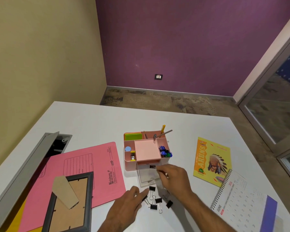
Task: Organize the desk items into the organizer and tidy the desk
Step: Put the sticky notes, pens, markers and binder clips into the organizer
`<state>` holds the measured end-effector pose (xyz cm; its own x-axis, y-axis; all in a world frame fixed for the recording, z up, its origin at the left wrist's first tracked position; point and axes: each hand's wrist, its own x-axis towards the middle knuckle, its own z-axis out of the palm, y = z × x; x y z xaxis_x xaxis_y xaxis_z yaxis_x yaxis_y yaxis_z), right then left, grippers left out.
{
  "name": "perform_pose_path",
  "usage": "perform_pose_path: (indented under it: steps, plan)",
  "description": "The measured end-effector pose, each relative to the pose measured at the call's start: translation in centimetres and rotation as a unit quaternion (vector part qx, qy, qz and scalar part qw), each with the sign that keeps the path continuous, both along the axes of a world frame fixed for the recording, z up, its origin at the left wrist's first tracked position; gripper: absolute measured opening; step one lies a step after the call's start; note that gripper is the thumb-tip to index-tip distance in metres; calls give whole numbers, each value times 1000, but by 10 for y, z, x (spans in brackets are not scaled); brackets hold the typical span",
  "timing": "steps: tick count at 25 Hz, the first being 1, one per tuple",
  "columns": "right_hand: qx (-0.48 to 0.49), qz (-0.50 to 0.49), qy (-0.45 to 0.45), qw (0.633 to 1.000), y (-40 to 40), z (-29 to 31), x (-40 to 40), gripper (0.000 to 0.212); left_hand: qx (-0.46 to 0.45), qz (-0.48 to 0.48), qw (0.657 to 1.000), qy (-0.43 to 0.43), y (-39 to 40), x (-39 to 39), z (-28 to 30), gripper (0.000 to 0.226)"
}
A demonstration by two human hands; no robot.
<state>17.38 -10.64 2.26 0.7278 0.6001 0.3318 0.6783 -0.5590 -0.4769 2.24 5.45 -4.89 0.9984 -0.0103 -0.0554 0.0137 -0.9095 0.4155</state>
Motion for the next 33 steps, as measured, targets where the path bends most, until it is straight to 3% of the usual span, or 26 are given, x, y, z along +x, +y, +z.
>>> perform_pose_path:
  steps: [4,6,10,15,18,21,26,31,33]
  plan:
    - [-204,38,-39,978,21,11,9,11,40,2,999,17,-9,12,5,35]
    - [-255,42,-58,964,31,17,9,11,31,21,999,24,-10,14,7,18]
    - [-300,53,-21,952,42,15,15,18,-72,103,991,37,-10,12,10,21]
    - [-252,35,32,966,41,7,20,20,-261,213,940,51,-16,12,18,24]
    - [-97,26,59,993,28,8,16,18,-404,276,872,26,-22,15,20,28]
    - [-8,37,163,986,10,9,7,22,-477,320,819,4,-30,18,26,31]
    - [-17,70,221,973,-14,4,-1,17,-490,335,805,-20,-37,26,35,31]
    - [29,74,251,965,-19,5,-2,14,-476,328,815,-33,-42,28,40,38]
    - [72,54,228,970,-16,11,2,15,-447,320,835,-31,-41,26,38,41]
